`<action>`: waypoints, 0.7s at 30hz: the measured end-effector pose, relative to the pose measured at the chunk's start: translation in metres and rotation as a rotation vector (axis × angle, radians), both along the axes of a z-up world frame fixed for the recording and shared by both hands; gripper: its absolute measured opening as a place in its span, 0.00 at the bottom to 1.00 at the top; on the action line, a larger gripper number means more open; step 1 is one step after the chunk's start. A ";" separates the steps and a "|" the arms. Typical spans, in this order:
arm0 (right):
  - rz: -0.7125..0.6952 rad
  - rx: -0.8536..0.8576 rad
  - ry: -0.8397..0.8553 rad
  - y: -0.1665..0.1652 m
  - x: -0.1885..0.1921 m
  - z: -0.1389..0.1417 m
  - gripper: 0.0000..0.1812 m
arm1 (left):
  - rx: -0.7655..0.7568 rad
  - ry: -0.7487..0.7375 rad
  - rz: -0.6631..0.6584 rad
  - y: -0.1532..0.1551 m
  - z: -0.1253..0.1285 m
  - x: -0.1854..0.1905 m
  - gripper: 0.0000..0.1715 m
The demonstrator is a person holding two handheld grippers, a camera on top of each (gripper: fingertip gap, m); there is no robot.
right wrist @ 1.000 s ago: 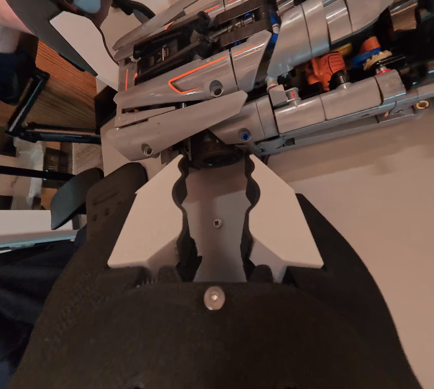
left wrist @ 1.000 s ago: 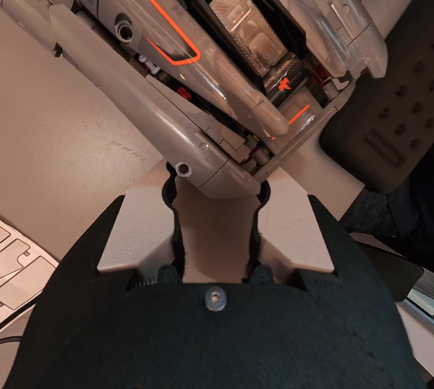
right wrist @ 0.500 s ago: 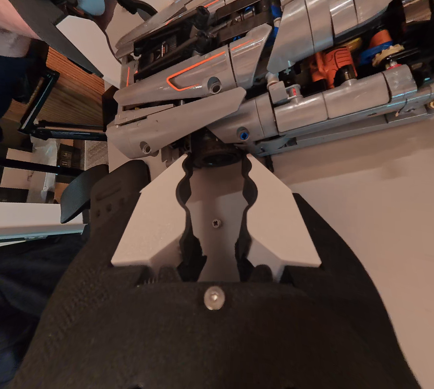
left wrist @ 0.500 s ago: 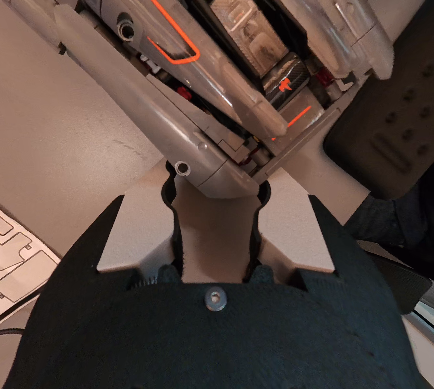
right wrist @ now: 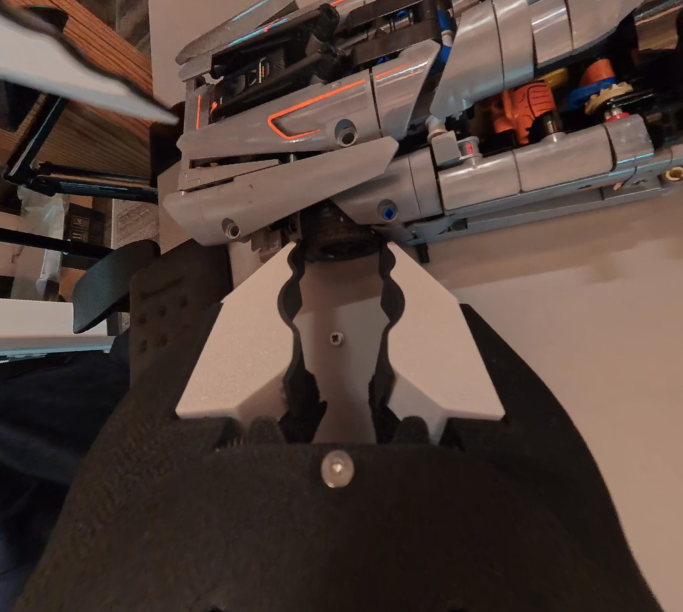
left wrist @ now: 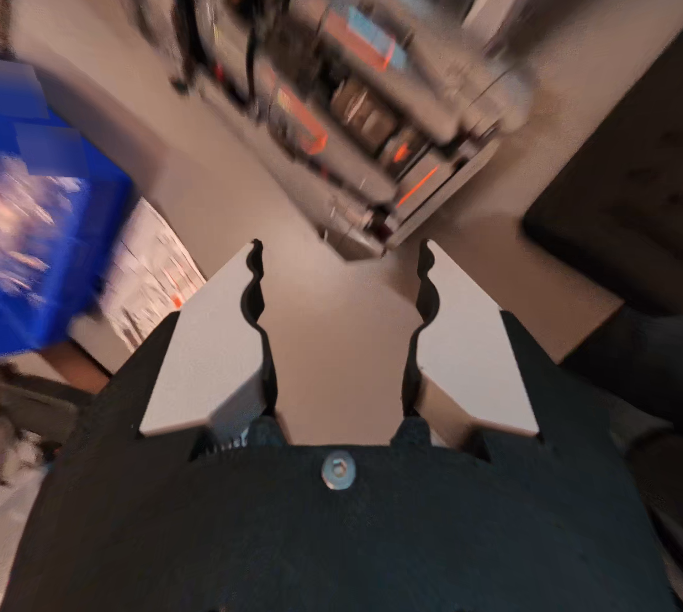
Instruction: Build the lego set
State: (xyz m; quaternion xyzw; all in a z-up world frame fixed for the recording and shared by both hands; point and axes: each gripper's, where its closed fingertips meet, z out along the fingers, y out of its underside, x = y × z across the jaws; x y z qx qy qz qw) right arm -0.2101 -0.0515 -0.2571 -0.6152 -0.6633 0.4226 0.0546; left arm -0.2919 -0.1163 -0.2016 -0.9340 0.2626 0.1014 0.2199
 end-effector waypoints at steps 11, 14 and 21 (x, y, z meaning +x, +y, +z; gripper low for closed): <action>0.005 0.012 0.015 0.000 0.002 0.000 0.22 | 0.111 0.368 -0.470 0.055 -0.028 0.094 0.42; 0.006 0.013 0.017 0.000 0.002 0.000 0.22 | 0.063 0.439 -0.473 0.059 -0.041 0.086 0.43; 0.018 0.028 0.020 0.000 0.004 -0.001 0.21 | 0.072 0.433 -0.454 0.060 -0.042 0.082 0.45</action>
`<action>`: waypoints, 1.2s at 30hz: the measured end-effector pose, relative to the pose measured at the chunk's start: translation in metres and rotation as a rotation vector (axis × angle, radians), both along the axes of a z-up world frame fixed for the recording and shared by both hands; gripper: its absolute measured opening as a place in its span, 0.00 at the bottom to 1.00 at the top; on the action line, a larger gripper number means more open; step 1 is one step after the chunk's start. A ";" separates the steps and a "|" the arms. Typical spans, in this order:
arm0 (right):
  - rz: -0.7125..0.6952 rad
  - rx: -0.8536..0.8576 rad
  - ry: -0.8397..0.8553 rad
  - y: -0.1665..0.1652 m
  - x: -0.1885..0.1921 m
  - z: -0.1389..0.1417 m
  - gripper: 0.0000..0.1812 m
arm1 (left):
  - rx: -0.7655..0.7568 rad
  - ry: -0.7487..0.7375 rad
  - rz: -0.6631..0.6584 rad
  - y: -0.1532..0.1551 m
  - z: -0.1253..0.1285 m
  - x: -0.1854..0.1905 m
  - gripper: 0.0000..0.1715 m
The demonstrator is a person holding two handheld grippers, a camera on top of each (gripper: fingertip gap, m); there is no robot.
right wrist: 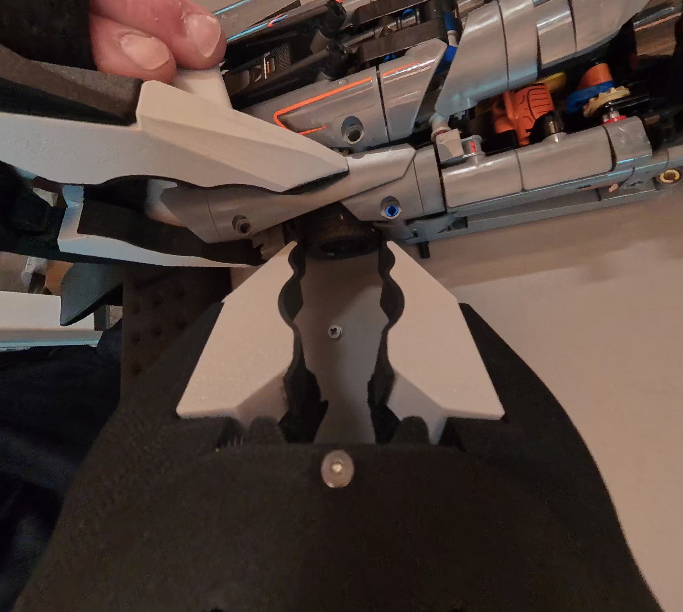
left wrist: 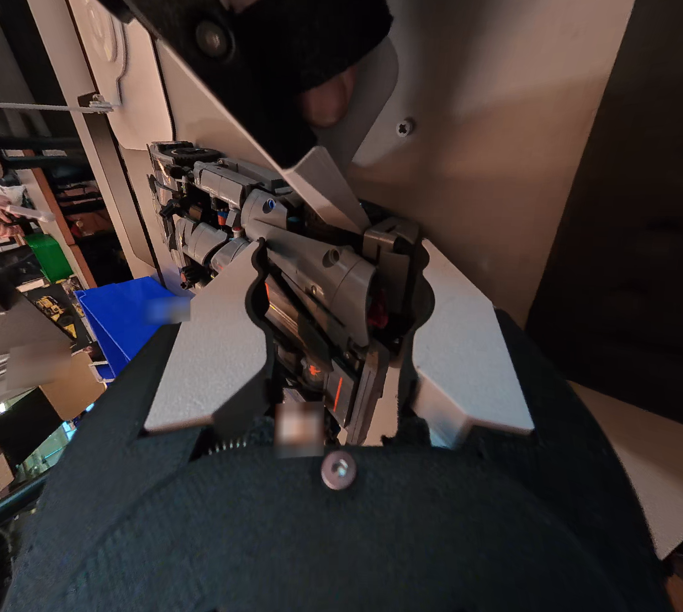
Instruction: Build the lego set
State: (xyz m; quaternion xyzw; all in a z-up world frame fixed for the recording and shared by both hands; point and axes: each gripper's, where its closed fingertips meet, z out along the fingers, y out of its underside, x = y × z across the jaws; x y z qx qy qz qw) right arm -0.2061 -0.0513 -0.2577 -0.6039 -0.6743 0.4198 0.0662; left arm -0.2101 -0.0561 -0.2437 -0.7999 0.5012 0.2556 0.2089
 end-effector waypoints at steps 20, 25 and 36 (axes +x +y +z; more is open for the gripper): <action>-0.071 -0.032 0.004 -0.001 -0.009 0.000 0.23 | 0.052 -0.071 -0.020 -0.001 -0.001 -0.002 0.45; -0.047 -0.028 -0.004 -0.001 -0.008 0.000 0.21 | 0.065 -0.084 -0.026 0.000 -0.001 -0.003 0.45; -0.038 0.014 0.004 0.000 -0.001 -0.001 0.20 | 0.114 -0.058 -0.069 0.000 -0.003 -0.005 0.44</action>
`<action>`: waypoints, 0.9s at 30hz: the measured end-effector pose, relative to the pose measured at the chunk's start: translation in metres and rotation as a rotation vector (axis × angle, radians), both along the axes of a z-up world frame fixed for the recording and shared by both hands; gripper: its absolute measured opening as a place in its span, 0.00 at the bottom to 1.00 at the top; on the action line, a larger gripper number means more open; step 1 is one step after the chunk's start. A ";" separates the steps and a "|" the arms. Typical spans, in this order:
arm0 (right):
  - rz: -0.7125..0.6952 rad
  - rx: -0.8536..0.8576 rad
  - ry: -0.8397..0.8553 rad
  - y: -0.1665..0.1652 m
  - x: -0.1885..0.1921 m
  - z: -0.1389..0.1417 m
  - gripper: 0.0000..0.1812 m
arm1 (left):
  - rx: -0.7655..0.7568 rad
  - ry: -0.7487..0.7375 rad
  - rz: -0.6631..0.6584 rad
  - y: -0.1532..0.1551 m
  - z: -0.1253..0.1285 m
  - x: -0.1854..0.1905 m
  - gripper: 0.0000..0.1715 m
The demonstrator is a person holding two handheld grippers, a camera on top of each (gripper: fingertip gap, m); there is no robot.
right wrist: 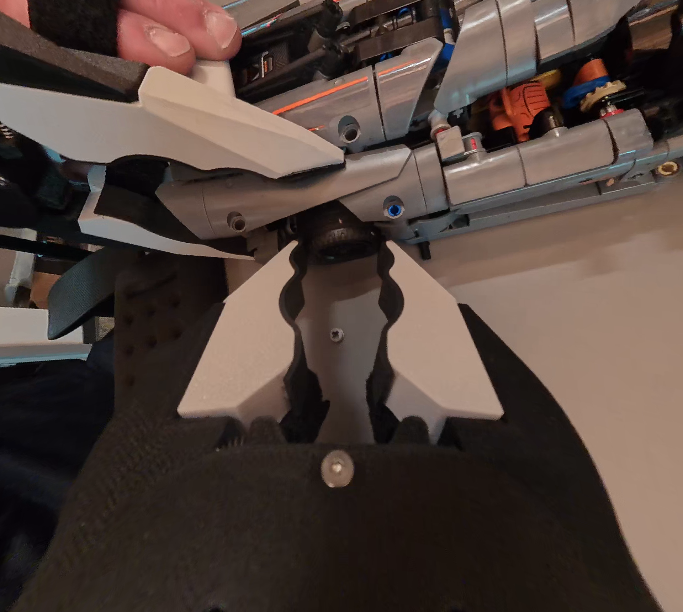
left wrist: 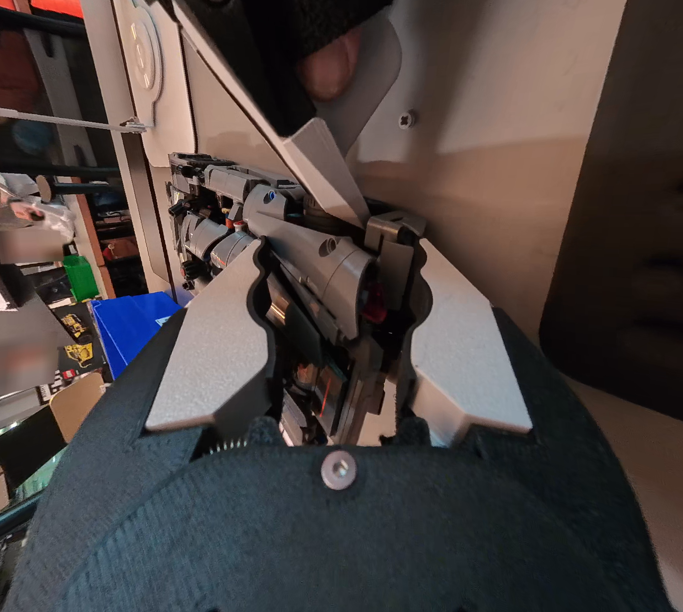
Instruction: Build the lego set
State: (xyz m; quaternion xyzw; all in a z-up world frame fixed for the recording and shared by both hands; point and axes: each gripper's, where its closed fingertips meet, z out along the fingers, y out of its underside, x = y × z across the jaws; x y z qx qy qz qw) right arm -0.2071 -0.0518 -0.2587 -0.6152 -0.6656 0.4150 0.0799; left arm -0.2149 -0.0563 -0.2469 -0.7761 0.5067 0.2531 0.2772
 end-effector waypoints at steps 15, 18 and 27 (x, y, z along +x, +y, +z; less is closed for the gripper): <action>0.046 0.186 0.022 0.005 0.009 0.000 0.20 | 0.010 -0.031 -0.017 0.002 -0.001 0.007 0.44; 0.074 0.288 0.039 0.007 0.011 0.000 0.20 | 0.016 -0.047 -0.027 0.002 -0.002 0.009 0.44; 0.082 0.299 0.057 0.007 0.013 0.001 0.20 | 0.022 -0.056 -0.036 0.003 -0.002 0.009 0.43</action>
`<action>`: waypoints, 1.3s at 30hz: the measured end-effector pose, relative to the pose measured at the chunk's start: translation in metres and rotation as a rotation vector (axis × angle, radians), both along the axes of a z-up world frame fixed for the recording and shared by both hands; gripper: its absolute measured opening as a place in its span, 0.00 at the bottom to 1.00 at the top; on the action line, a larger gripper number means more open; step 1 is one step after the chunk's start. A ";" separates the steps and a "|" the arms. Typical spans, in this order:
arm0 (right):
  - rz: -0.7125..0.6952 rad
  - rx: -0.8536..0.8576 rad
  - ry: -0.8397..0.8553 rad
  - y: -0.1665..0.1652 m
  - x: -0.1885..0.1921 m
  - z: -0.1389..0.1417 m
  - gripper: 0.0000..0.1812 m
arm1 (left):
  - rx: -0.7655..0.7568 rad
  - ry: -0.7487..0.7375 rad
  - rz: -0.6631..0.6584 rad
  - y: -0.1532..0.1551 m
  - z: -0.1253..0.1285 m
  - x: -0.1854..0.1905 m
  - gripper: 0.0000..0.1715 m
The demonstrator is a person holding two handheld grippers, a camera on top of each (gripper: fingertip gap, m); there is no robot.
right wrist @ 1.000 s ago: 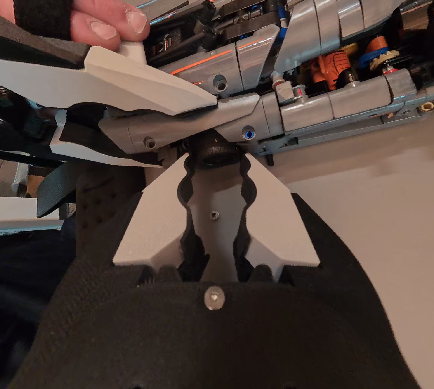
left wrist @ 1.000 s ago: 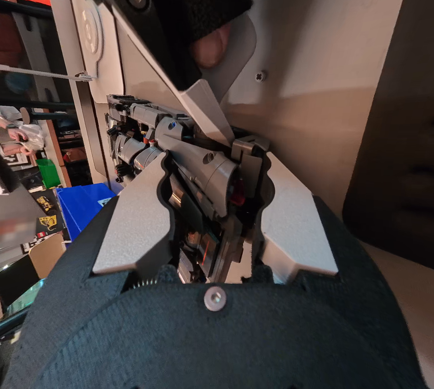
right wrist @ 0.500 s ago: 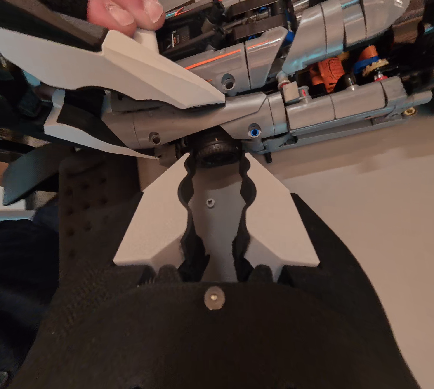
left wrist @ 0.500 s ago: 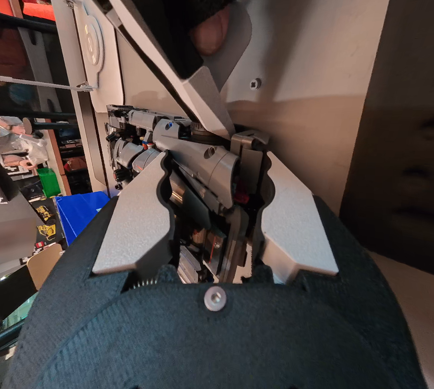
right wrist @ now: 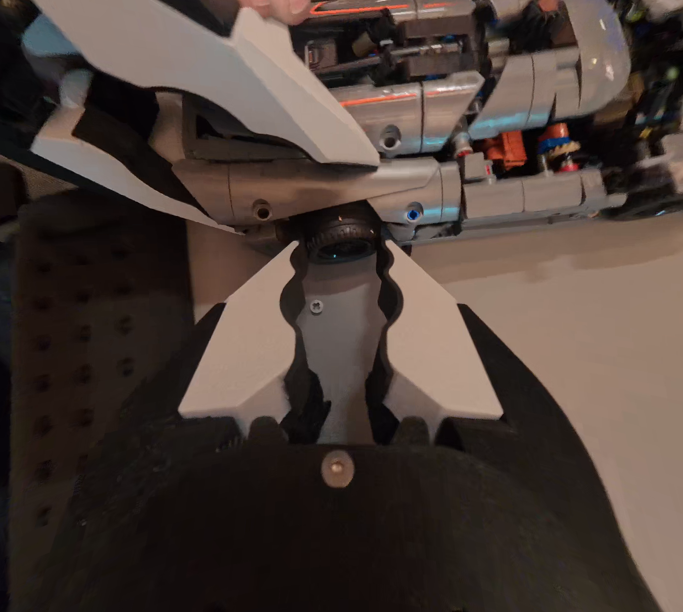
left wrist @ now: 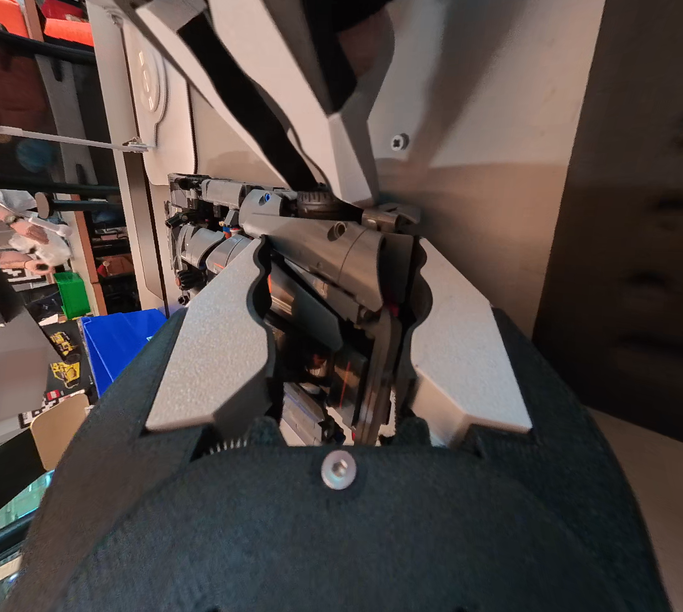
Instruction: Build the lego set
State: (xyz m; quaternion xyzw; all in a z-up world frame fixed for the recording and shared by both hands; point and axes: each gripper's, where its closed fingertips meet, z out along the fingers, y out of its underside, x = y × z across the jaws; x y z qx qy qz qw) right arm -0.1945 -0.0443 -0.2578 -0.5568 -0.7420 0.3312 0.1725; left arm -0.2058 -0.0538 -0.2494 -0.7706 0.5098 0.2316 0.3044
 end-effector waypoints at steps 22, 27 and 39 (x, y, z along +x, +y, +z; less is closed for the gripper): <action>0.173 -0.567 0.174 0.008 0.033 0.066 0.22 | -0.060 -0.019 0.052 -0.005 0.008 0.001 0.47; 0.244 -0.678 0.230 0.009 0.041 0.085 0.22 | -0.042 -0.087 0.065 -0.007 0.024 0.009 0.47; 0.399 -0.776 0.221 -0.006 0.059 0.098 0.23 | 0.040 -0.342 0.016 0.002 0.060 0.046 0.42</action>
